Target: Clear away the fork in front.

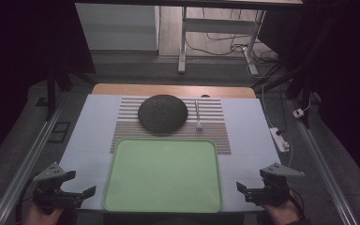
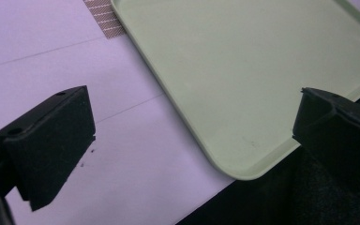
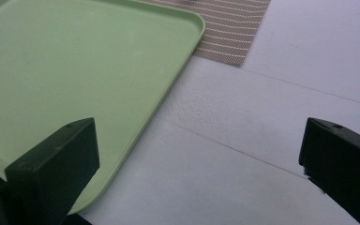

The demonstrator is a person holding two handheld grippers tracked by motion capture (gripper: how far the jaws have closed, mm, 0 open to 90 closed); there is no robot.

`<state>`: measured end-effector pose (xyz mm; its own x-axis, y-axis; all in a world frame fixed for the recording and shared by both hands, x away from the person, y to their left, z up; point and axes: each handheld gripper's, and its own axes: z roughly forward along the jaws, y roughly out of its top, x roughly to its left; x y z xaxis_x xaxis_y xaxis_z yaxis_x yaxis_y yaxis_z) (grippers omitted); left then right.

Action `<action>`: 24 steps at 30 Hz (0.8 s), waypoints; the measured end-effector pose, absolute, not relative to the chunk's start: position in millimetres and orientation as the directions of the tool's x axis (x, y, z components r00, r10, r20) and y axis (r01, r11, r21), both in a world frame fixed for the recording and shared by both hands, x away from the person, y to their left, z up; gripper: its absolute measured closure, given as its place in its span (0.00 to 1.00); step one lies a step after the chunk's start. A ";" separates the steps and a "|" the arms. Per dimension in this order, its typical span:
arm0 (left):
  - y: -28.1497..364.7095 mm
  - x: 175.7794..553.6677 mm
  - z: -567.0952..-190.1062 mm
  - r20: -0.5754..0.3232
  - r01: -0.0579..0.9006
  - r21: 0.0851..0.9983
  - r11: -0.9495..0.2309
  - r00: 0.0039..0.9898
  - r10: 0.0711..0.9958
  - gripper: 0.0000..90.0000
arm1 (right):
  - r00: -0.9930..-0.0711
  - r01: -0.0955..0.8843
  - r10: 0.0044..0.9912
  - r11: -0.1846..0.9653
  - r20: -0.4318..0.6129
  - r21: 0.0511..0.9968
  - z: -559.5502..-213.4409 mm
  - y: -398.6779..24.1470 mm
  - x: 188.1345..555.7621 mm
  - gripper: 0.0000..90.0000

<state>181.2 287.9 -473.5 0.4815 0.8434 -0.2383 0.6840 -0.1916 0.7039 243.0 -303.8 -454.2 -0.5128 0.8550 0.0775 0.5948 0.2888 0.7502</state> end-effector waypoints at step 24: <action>288.4 183.0 -474.8 -0.255 0.697 0.690 -0.196 0.488 0.835 0.00 | -0.541 0.612 0.837 0.327 0.080 0.720 -455.4 -299.7 246.6 0.00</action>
<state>183.0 288.4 -474.8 0.4876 0.8350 -0.2550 0.6968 -0.1962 0.6899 246.6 -299.7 -455.4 -0.5411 0.8372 0.0800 0.6123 0.3269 0.7199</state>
